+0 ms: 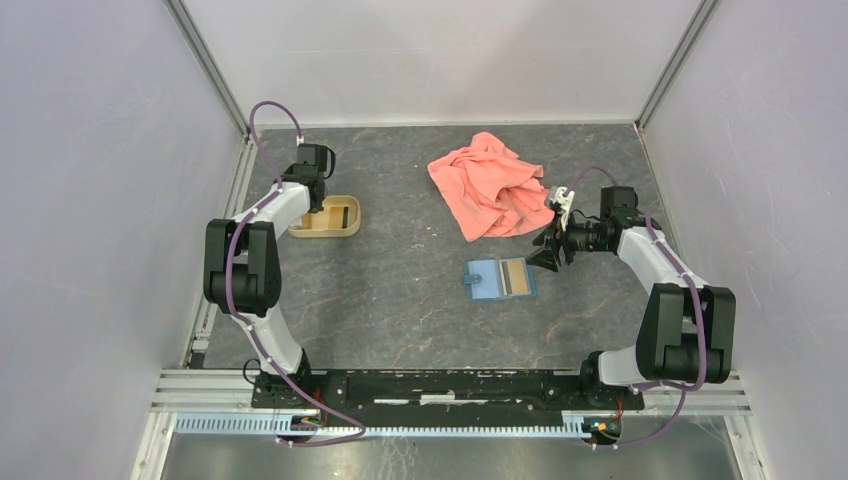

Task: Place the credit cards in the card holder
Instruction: Pick up the credit card from the storage box.

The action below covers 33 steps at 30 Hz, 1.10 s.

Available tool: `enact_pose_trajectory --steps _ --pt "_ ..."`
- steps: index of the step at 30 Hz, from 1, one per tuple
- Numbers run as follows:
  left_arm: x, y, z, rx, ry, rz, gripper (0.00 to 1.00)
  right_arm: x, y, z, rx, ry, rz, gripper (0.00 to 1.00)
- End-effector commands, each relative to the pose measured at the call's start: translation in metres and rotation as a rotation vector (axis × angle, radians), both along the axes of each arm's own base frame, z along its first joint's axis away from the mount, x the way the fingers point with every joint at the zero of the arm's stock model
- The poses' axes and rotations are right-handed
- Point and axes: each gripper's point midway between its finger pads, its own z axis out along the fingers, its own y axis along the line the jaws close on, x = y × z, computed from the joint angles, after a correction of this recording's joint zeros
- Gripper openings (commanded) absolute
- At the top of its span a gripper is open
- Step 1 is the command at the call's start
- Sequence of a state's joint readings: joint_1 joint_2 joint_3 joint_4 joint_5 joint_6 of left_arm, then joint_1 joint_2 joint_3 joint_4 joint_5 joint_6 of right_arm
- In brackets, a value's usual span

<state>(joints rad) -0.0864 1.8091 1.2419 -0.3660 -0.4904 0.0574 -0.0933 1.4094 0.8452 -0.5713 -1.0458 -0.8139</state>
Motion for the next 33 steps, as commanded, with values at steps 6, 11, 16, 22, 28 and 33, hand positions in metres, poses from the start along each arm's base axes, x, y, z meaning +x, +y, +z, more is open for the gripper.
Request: enact_pose_trajectory --steps 6,11,16,22,28,33 --pt "0.009 0.0 0.026 -0.028 -0.08 0.024 0.11 0.007 0.003 0.011 0.018 -0.039 0.027 0.64" --pt "0.01 -0.005 0.026 -0.05 -0.081 0.01 0.02 0.007 0.003 0.012 0.018 -0.039 0.027 0.65" --pt "0.011 -0.012 0.027 -0.086 -0.082 -0.016 0.02 0.007 0.003 0.012 0.017 -0.041 0.028 0.64" --pt "0.013 -0.023 0.031 -0.136 -0.094 -0.057 0.02 0.007 0.003 0.011 0.016 -0.039 0.027 0.64" --pt "0.014 -0.03 0.043 -0.171 -0.129 -0.088 0.02 0.007 0.003 0.012 0.014 -0.04 0.027 0.64" --pt "0.015 -0.04 0.052 -0.222 -0.154 -0.127 0.02 0.007 0.002 0.012 0.01 -0.044 0.025 0.64"
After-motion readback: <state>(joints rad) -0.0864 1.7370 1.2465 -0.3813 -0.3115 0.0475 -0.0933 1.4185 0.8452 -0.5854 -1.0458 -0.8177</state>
